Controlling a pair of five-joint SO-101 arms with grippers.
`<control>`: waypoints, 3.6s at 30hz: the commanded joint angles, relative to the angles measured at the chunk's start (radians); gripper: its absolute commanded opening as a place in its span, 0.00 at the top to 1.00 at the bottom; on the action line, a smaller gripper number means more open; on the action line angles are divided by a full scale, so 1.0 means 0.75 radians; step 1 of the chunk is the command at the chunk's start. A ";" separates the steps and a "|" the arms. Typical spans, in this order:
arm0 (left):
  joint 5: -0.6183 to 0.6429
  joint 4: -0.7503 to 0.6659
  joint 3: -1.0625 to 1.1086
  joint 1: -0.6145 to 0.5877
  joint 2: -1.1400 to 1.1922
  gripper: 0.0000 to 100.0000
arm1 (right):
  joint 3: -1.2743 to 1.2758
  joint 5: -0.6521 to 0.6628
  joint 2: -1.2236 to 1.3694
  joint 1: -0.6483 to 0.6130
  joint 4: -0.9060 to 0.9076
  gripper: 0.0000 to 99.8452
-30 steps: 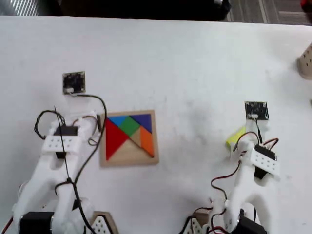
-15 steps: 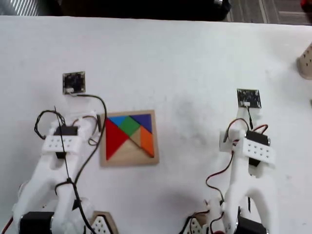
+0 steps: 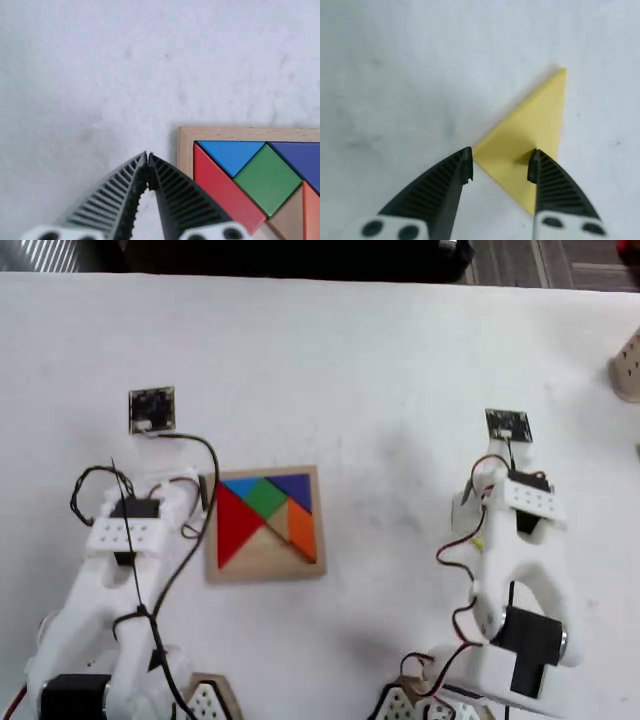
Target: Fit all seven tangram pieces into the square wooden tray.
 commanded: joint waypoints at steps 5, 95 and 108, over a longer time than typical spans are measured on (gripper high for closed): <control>0.008 -0.035 -0.045 0.001 0.001 0.97 | -0.039 0.088 0.030 0.007 0.034 0.81; -0.139 -0.037 -0.045 0.003 0.001 0.98 | -0.129 -0.511 -0.136 -0.036 0.046 0.76; -0.139 -0.031 -0.045 0.003 0.001 0.98 | -0.599 -0.640 0.463 0.024 0.195 0.78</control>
